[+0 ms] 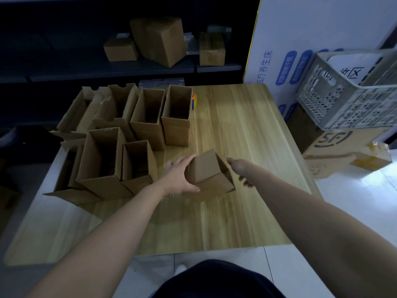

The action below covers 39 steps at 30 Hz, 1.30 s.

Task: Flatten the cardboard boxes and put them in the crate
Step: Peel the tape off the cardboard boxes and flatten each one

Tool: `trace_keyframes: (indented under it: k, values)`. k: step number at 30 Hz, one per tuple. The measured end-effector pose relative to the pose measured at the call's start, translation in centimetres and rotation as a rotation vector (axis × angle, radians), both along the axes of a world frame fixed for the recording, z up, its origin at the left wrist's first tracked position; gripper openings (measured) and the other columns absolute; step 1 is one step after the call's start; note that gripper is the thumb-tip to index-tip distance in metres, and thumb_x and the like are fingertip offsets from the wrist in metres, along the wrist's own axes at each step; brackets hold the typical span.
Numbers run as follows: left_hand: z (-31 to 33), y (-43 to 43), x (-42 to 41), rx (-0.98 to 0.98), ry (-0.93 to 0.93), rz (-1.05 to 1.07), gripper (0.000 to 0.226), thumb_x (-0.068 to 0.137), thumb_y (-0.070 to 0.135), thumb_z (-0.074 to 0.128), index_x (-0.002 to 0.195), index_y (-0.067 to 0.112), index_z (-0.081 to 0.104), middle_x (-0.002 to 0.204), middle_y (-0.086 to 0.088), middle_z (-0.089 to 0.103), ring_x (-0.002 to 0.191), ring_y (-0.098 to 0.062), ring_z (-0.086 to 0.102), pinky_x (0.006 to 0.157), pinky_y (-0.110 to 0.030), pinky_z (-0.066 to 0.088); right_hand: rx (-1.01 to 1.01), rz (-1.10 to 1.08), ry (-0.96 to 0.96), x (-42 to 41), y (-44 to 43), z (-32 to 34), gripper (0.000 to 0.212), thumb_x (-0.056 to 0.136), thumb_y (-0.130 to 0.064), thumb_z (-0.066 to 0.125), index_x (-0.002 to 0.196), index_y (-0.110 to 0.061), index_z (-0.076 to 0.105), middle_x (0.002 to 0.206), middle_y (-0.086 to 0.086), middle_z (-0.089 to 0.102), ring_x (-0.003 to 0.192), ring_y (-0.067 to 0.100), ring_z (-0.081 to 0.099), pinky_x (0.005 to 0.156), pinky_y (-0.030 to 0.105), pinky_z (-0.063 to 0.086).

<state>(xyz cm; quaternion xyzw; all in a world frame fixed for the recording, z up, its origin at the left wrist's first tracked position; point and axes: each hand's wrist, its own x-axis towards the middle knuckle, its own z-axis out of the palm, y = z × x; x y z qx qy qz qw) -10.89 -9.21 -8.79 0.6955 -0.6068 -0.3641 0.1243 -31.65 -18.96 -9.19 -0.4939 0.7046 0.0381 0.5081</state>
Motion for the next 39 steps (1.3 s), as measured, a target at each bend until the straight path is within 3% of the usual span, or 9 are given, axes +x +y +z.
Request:
trace_keyframes:
  k: [3, 6, 10, 13, 16, 20, 27, 35, 39]
  values:
    - [-0.6, -0.3, 0.1, 0.041, -0.114, 0.039, 0.115, 0.061, 0.053, 0.079, 0.149, 0.036, 0.007, 0.153, 0.004, 0.019, 0.136, -0.028, 0.015, 0.110, -0.053, 0.024, -0.221, 0.082, -0.187, 1.7, -0.7, 1.5, 0.065, 0.092, -0.060, 0.042, 0.121, -0.005, 0.058, 0.110, 0.011, 0.062, 0.094, 0.025, 0.059, 0.082, 0.036, 0.046]
    - [-1.0, -0.4, -0.2, 0.049, -0.173, 0.065, 0.115, 0.061, 0.065, 0.073, 0.150, 0.032, 0.008, 0.154, 0.003, 0.018, 0.139, -0.031, 0.013, 0.111, -0.053, 0.023, -0.186, 0.210, -0.291, 2.6, -0.8, 2.4, 0.031, 0.087, -0.037, 0.065, 0.102, -0.010, 0.066, 0.090, 0.006, 0.063, 0.076, 0.018, 0.057, 0.069, 0.030, 0.050]
    - [-1.2, -0.3, -0.6, -0.035, -0.037, 0.109, 0.093, 0.067, 0.060, 0.072, 0.145, 0.035, 0.027, 0.148, 0.007, 0.027, 0.136, -0.026, 0.019, 0.108, -0.047, 0.024, -0.145, 0.250, -0.246, 3.3, 0.2, 1.9, 0.019, 0.088, -0.018, 0.066, 0.102, -0.005, 0.066, 0.078, 0.005, 0.060, 0.063, 0.015, 0.055, 0.053, 0.024, 0.047]
    - [-1.3, -0.1, -0.5, -0.215, -0.049, 0.204, 0.051, 0.078, 0.046, 0.069, 0.126, 0.039, 0.053, 0.130, 0.010, 0.042, 0.125, -0.020, 0.026, 0.100, -0.039, 0.021, -0.151, 0.223, -0.238, 3.1, 0.5, 1.2, 0.021, 0.088, -0.021, 0.066, 0.105, -0.009, 0.066, 0.084, 0.004, 0.060, 0.067, 0.014, 0.053, 0.054, 0.023, 0.042]
    - [-1.3, 0.0, -1.2, -0.266, -0.063, 0.212, 0.035, 0.080, 0.039, 0.069, 0.115, 0.034, 0.062, 0.119, 0.012, 0.047, 0.119, -0.018, 0.029, 0.094, -0.033, 0.019, -0.149, 0.204, -0.224, 2.8, 0.5, 0.6, 0.026, 0.088, -0.023, 0.066, 0.111, -0.009, 0.065, 0.092, 0.003, 0.061, 0.075, 0.013, 0.053, 0.058, 0.022, 0.041]
    - [-1.4, 0.0, -2.0, -0.274, -0.065, 0.265, 0.040, 0.081, 0.034, 0.070, 0.120, 0.027, 0.061, 0.121, 0.009, 0.049, 0.119, -0.017, 0.032, 0.099, -0.037, 0.022, -0.157, 0.193, -0.206, 2.8, 0.2, 0.3, 0.031, 0.088, -0.024, 0.066, 0.115, -0.008, 0.064, 0.098, 0.004, 0.061, 0.086, 0.017, 0.054, 0.074, 0.026, 0.045]
    - [-1.5, -0.4, -2.1, -0.288, -0.119, 0.265, 0.032, 0.081, 0.030, 0.070, 0.111, 0.020, 0.065, 0.116, 0.006, 0.055, 0.115, -0.015, 0.037, 0.093, -0.032, 0.025, -0.176, 0.212, -0.130, 3.0, 0.0, -0.2, 0.040, 0.088, -0.026, 0.066, 0.121, -0.004, 0.058, 0.104, 0.007, 0.057, 0.092, 0.020, 0.051, 0.078, 0.029, 0.041]
    - [-1.4, -0.2, -2.6, -0.279, -0.099, 0.254, 0.007, 0.083, 0.026, 0.068, 0.080, 0.023, 0.062, 0.097, 0.013, 0.048, 0.108, -0.014, 0.038, 0.090, -0.031, 0.024, -0.186, 0.261, -0.031, 3.2, 0.0, -0.3, 0.050, 0.088, -0.031, 0.065, 0.127, -0.002, 0.051, 0.086, 0.001, 0.053, 0.073, 0.014, 0.050, 0.058, 0.023, 0.038]
    - [-1.4, 0.2, -2.5, -0.268, -0.099, 0.232, 0.026, 0.087, 0.027, 0.063, 0.112, 0.022, 0.062, 0.110, 0.008, 0.050, 0.113, -0.015, 0.037, 0.098, -0.035, 0.028, -0.193, 0.266, -0.028, 3.4, 0.0, -0.2, 0.048, 0.090, -0.031, 0.062, 0.126, -0.001, 0.051, 0.083, 0.002, 0.052, 0.074, 0.015, 0.051, 0.058, 0.023, 0.040]
